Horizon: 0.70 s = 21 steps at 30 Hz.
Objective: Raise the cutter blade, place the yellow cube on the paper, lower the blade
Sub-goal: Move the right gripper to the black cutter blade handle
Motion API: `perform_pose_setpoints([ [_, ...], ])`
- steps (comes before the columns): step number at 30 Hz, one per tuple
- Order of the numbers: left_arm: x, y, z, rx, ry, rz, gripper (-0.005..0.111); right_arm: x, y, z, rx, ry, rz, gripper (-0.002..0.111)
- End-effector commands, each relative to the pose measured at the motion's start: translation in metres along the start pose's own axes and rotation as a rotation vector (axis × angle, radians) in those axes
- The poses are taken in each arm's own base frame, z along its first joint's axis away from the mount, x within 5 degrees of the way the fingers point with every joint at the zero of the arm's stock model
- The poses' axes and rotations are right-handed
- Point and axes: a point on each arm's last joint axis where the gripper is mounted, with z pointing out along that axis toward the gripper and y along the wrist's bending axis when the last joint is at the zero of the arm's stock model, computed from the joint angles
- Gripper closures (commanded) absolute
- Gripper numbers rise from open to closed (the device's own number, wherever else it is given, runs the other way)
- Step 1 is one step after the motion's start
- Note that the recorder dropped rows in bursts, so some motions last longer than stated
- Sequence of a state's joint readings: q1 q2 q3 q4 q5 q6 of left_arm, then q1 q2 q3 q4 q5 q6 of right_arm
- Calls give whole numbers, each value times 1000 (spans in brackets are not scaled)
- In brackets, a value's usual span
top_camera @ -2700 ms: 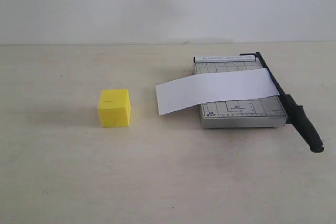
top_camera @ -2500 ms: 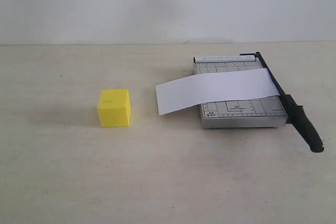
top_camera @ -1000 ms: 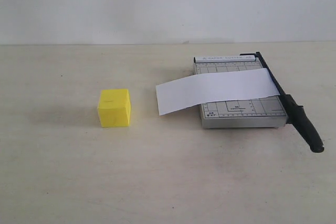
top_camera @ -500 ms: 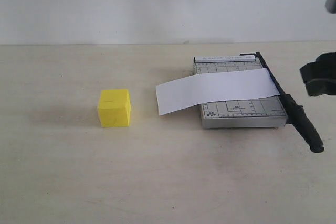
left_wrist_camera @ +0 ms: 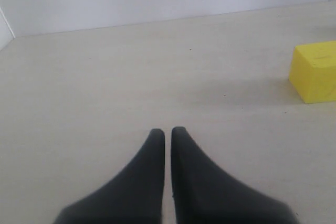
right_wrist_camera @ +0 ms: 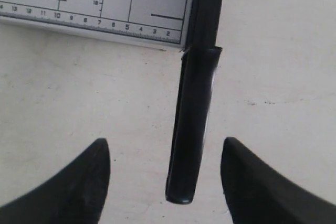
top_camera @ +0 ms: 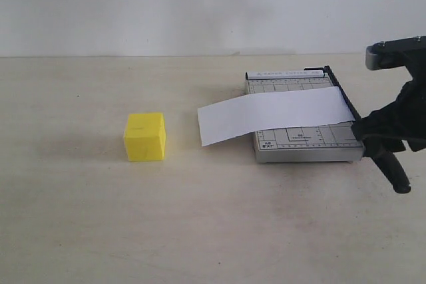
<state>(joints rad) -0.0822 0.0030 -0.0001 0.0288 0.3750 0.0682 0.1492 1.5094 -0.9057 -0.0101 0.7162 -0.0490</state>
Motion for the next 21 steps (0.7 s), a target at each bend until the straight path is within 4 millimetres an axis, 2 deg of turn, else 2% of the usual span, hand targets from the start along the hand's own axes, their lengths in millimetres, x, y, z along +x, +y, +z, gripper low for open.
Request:
perform_pose_setpoints([
  [1,-1,0,0,-4,-14,-11,102,-3,-4,10,41,13,-51,49],
  [7,-1,0,0,-4,-14,-11,102,-7,-5,24,53,0,-58,49],
  [18,-1,0,0,-4,-14,-11,102,-6,-6,65,63,74,-74,49],
  [21,-1,0,0,-4,-14,-11,102,-5,-6,71,63,88,-77,49],
])
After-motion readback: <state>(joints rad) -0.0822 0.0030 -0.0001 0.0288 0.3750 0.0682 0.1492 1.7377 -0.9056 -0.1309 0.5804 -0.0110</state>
